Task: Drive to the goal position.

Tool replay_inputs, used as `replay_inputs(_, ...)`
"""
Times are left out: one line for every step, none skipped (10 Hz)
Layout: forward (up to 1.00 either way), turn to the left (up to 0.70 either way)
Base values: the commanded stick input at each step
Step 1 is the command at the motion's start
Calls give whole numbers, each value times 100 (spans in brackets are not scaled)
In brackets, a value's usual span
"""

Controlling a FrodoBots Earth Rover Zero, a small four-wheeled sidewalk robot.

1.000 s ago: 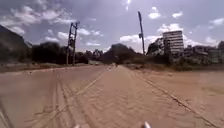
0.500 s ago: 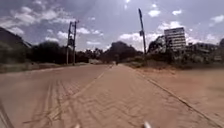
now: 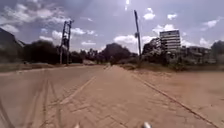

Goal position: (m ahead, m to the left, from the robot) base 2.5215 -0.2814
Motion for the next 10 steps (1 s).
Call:
replay_inputs(50, 0)
replay_inputs(50, 0)
replay_inputs(50, 0)
replay_inputs(50, 0)
replay_inputs(50, 0)
replay_inputs(50, 0)
replay_inputs(50, 0)
replay_inputs(50, 0)
replay_inputs(50, 0)
replay_inputs(50, 0)
